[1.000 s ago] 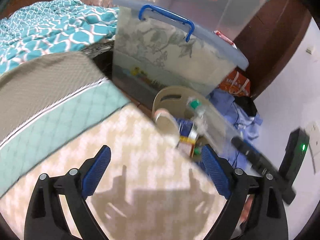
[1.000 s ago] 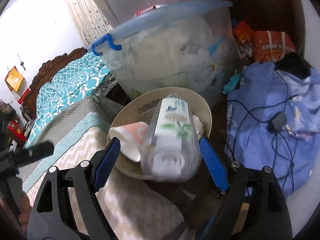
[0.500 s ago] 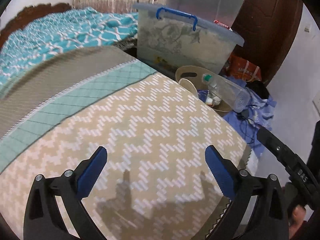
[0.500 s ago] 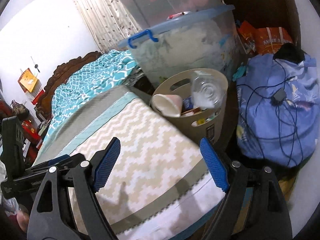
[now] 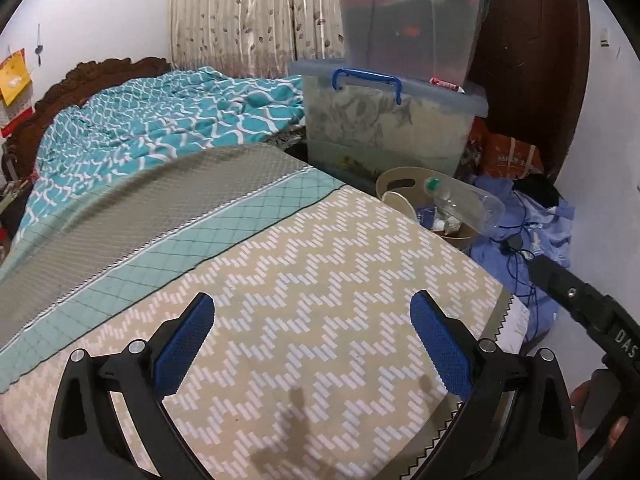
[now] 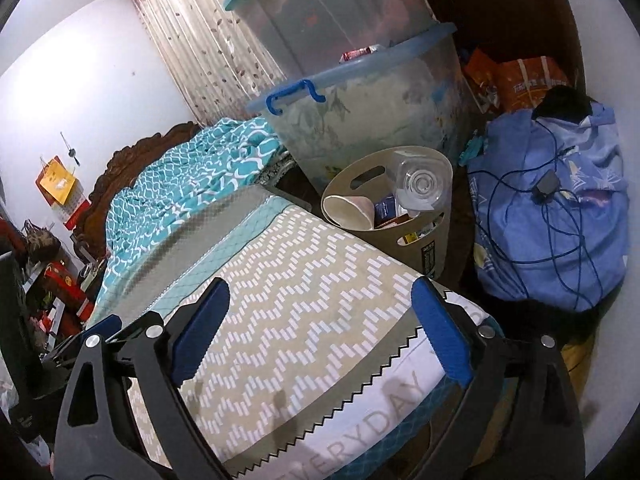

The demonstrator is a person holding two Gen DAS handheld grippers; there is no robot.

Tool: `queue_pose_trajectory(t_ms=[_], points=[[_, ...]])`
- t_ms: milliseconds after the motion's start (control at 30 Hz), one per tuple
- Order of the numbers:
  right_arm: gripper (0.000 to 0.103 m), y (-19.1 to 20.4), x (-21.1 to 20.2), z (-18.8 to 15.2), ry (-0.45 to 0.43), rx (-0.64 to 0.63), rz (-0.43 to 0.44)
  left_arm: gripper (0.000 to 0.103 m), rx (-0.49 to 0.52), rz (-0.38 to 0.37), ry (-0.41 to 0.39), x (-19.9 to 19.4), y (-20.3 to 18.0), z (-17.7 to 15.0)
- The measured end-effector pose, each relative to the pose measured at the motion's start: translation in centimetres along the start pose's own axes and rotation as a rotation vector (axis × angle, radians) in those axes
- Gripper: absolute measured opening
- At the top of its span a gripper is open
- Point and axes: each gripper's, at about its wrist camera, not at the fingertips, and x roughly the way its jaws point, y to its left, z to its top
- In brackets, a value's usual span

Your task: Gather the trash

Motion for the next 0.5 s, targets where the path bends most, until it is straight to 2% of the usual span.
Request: queue_pose_trajectory(t_ms=[500], points=[[0.095, 1.0, -0.4, 0.1, -0.013, -0.004, 0.011, 0.095, 0.016, 0.115, -0.039, -2.1, -0.2, 0.5]])
